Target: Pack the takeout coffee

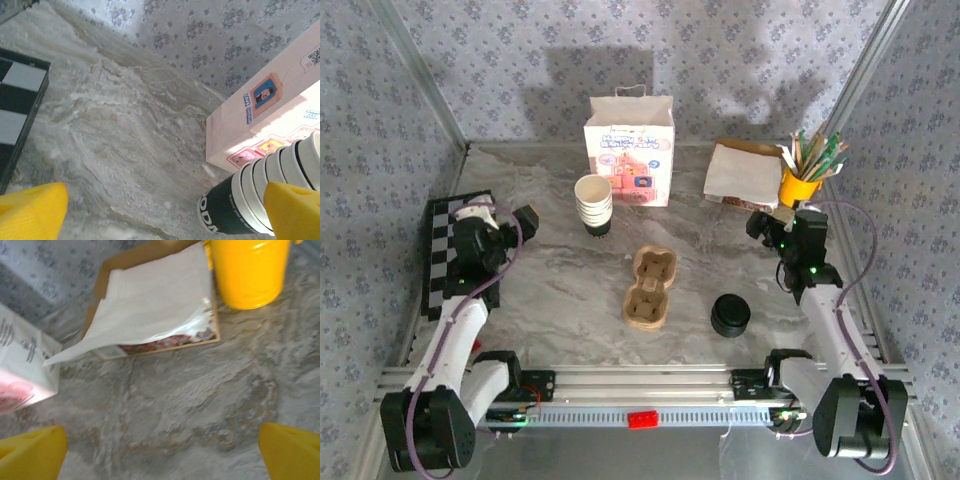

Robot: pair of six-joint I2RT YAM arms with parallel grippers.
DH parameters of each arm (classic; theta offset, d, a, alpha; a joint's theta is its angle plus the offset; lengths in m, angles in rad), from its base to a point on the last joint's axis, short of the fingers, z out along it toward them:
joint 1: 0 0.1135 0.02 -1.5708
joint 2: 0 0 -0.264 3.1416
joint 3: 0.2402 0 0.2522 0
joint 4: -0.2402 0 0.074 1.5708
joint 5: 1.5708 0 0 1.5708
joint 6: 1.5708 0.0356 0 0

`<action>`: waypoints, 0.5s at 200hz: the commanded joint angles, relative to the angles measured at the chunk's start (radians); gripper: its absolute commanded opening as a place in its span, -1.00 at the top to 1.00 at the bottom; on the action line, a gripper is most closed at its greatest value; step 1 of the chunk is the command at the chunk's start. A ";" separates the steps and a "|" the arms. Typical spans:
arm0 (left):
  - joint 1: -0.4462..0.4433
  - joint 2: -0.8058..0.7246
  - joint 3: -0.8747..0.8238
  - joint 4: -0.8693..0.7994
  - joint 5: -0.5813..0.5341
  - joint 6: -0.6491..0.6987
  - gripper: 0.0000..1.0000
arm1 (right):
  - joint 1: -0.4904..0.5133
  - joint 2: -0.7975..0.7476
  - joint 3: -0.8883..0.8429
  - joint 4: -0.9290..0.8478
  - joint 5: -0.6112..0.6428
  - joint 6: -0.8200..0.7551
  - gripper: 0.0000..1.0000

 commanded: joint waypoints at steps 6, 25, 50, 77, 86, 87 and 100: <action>0.000 -0.040 0.112 -0.202 0.046 -0.055 -0.99 | 0.099 0.031 0.109 -0.170 0.032 0.009 -0.99; -0.018 -0.044 0.174 -0.272 0.070 -0.058 -1.00 | 0.185 0.084 0.172 -0.223 0.045 0.004 -0.99; -0.078 0.011 0.292 -0.384 0.051 -0.063 -0.94 | 0.302 0.170 0.261 -0.279 0.063 0.008 -0.99; -0.165 0.125 0.450 -0.502 0.025 -0.023 -0.83 | 0.422 0.262 0.356 -0.326 0.080 0.009 -0.99; -0.192 0.166 0.494 -0.527 0.011 -0.007 -0.79 | 0.454 0.288 0.380 -0.333 0.087 0.019 -0.99; -0.196 0.168 0.498 -0.529 0.010 -0.005 -0.78 | 0.458 0.291 0.382 -0.334 0.087 0.020 -0.99; -0.236 0.234 0.570 -0.577 -0.013 0.024 -0.69 | 0.496 0.325 0.411 -0.338 0.085 0.030 -0.99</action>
